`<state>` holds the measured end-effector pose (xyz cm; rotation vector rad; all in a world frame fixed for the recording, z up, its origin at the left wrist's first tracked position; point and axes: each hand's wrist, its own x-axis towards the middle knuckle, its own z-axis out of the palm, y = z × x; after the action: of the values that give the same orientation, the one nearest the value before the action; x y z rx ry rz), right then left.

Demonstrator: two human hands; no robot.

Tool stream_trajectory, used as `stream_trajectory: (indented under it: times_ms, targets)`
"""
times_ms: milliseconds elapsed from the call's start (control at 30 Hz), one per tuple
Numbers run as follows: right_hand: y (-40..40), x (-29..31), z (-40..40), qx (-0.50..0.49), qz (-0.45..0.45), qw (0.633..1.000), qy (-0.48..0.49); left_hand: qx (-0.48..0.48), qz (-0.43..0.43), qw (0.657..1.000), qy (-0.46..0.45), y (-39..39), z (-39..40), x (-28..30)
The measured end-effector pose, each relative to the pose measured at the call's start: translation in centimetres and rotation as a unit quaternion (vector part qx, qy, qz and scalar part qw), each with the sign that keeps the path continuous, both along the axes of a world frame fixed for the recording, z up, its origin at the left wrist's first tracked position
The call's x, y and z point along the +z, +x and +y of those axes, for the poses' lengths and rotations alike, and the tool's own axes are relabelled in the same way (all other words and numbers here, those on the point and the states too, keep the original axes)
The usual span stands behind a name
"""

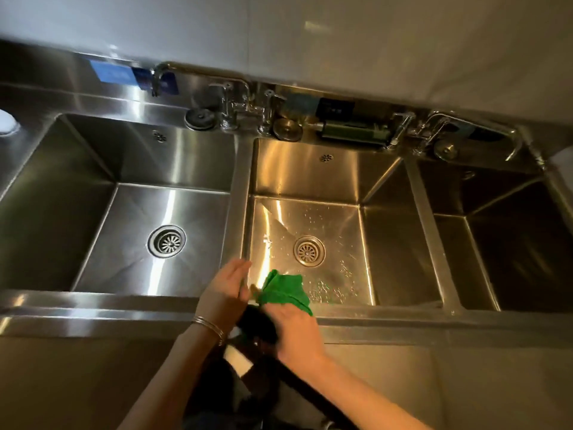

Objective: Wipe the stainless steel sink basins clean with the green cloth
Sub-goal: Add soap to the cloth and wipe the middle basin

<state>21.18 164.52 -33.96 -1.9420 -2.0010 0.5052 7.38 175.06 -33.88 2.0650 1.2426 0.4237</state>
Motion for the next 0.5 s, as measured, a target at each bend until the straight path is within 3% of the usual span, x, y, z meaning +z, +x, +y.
stream_trajectory:
  times_ms: [67,167,300,433,500]
  targets:
    - [-5.0,-1.1,2.5,0.000,-0.001,1.000,0.018,0.026,-0.020,0.999,-0.003,-3.3,0.6,0.4]
    - [-9.5,-0.5,7.2,-0.006,-0.132,0.991,0.023,0.057,0.006,0.997,-0.044,-7.3,1.6,0.1]
    - [-9.1,0.2,13.5,-0.077,-0.042,0.994,-0.066,0.042,0.043,0.997,-0.045,-9.6,3.0,0.9]
    - [-8.3,0.7,17.9,-0.171,-0.011,0.984,-0.050,0.010,0.051,0.998,-0.047,-9.6,3.6,1.3]
    - [-8.5,0.5,17.0,-0.170,0.010,0.984,-0.057,0.016,0.036,0.998,-0.049,-9.5,3.8,1.1]
